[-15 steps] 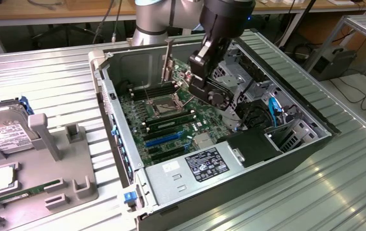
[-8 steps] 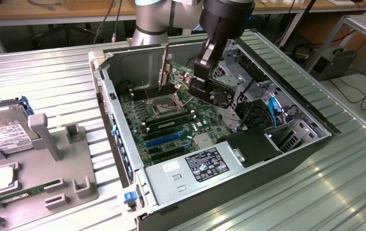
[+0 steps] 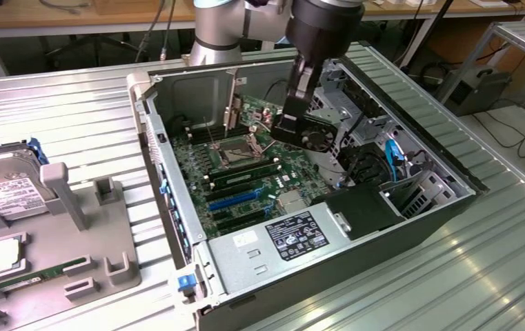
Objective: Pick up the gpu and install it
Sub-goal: 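Insert the gpu into the slot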
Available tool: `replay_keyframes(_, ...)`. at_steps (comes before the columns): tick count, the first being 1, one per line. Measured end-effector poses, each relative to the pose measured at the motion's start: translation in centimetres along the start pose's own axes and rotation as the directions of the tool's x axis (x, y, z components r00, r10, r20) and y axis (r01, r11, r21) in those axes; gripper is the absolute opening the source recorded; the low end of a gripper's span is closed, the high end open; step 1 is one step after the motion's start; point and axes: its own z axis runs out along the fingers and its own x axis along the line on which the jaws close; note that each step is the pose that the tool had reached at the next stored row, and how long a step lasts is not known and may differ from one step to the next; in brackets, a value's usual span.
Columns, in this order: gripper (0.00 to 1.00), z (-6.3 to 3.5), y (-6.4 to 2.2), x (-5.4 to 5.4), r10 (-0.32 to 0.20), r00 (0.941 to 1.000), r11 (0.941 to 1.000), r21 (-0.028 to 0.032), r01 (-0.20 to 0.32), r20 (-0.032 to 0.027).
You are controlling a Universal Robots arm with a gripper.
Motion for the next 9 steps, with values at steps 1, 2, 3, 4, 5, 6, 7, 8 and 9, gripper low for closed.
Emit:
replay_keyframes(1,0.26,0.05,0.0,0.0,-0.025,0.9997,0.9997,0.0,0.025,-0.0007)
replay_keyframes(2,0.26,0.1,0.0,0.0,-0.044,0.9991,0.9991,0.0001,0.044,-0.0013)
replay_keyframes(3,0.26,0.14,-0.01,0.0,-0.062,0.9981,0.9981,0.0,0.062,-0.0018)
replay_keyframes(4,0.26,0.19,-0.01,0.0,-0.08,0.9968,0.9968,0.0,0.08,-0.0023)
replay_keyframes(5,0.26,0.24,-0.01,0.0,-0.099,0.9951,0.9951,0.0,0.099,-0.0029)
replay_keyframes(6,0.26,0.29,-0.01,0.0,-0.117,0.9931,0.9931,0.0,0.117,-0.0035)
replay_keyframes(7,0.26,0.34,-0.01,0.0,-0.136,0.9907,0.9907,0.0,0.136,-0.004)
replay_keyframes(8,0.26,0.38,-0.01,0.0,-0.155,0.988,0.988,0.0,0.155,-0.0047)
replay_keyframes(9,0.26,0.44,-0.02,0.0,-0.173,0.9848,0.9849,-0.0001,0.173,-0.0053)
